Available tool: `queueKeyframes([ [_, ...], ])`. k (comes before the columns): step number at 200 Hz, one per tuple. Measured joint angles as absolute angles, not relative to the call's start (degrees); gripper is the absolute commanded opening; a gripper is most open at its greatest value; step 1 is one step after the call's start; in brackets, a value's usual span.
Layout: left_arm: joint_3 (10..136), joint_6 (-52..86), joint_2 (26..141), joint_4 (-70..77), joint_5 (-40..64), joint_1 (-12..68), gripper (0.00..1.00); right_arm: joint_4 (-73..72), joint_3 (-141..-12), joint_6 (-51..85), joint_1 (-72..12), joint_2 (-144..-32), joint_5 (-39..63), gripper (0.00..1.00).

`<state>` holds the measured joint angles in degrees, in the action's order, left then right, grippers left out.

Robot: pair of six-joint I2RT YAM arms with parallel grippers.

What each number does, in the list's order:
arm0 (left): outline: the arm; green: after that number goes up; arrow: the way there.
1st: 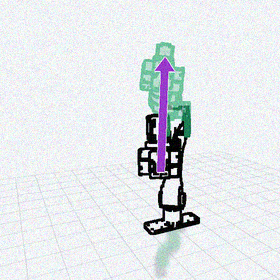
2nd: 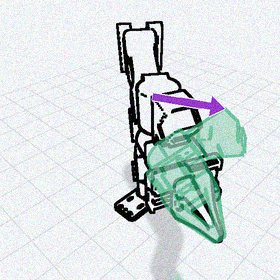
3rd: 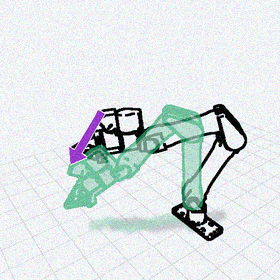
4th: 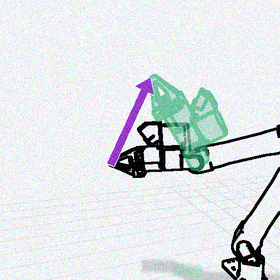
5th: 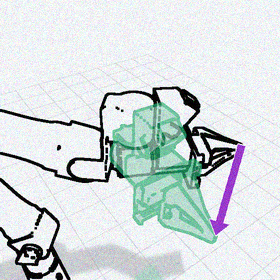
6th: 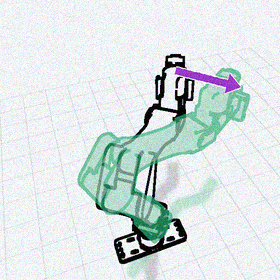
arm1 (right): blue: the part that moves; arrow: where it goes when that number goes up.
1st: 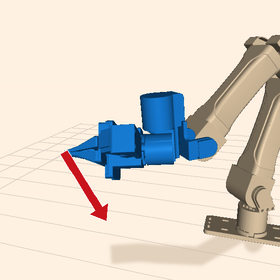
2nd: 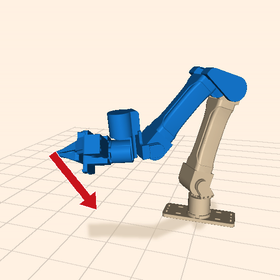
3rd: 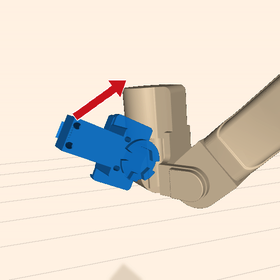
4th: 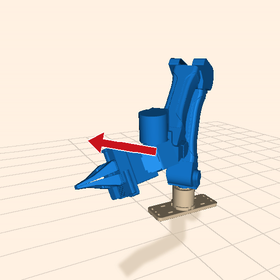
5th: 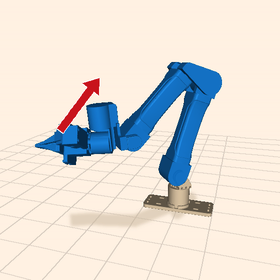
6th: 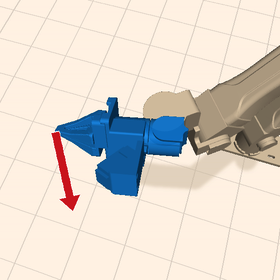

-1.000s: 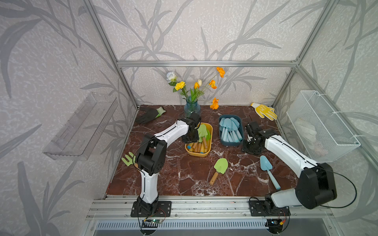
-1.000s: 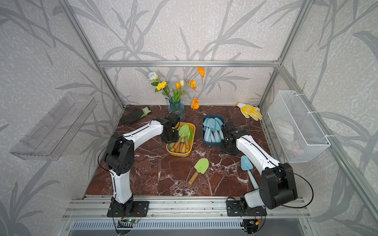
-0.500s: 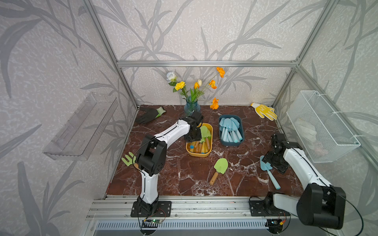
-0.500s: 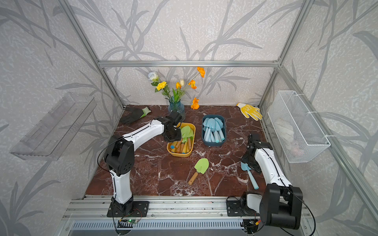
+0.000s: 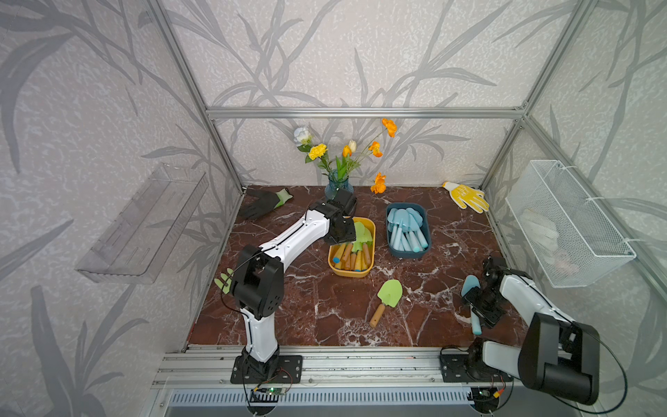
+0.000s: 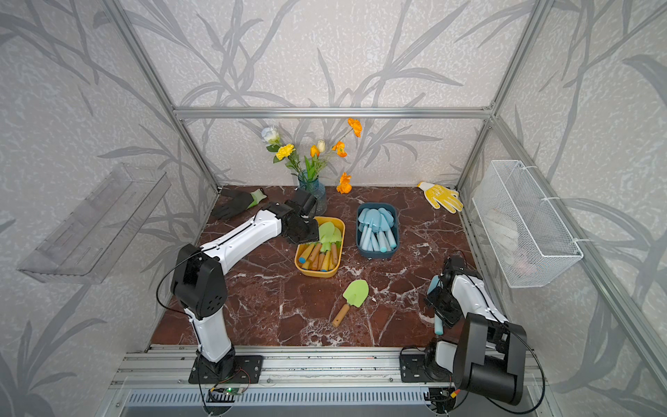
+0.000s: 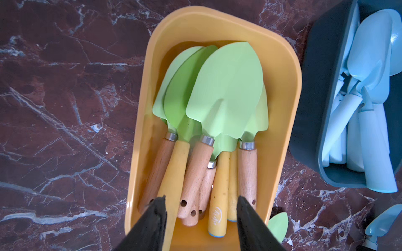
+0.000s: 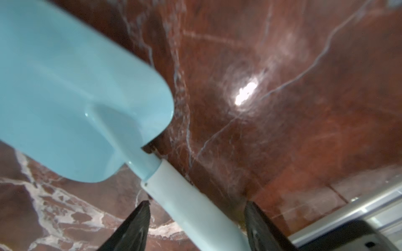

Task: Sort the small shovels by color and place them into the storage box
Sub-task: Pick up the shovel from the center of the board, then place the shovel in the storage box.

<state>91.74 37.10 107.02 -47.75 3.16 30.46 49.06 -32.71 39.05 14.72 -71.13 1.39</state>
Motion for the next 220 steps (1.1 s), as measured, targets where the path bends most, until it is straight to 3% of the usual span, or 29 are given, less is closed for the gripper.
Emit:
queueKeyframes([
  [11,91.5,37.1,107.0,-47.9,3.2,30.5,0.53,49.1,-32.1,39.2,13.7,-71.0,2.2,0.63],
  [46,91.4,37.1,107.0,-47.9,3.7,30.5,0.53,48.3,-31.9,40.6,10.9,-71.0,3.4,0.26],
  [66,91.4,37.1,107.0,-48.0,3.8,30.5,0.53,48.1,-32.0,41.4,9.7,-71.0,3.6,0.18],
  [98,91.0,37.1,107.0,-47.8,3.7,30.5,0.54,49.4,-35.5,41.6,5.1,-71.2,3.5,0.18],
  [123,89.6,37.1,107.0,-47.8,3.6,30.5,0.54,50.8,-46.5,40.2,-1.6,-74.6,2.6,0.18],
  [169,88.6,37.0,104.9,-48.0,2.9,30.4,0.59,51.4,-73.7,33.9,-13.2,-89.4,0.5,0.18],
  [220,87.0,33.0,100.5,-49.3,2.9,31.2,0.6,51.6,-92.0,30.0,-15.7,-106.6,2.5,0.19],
])
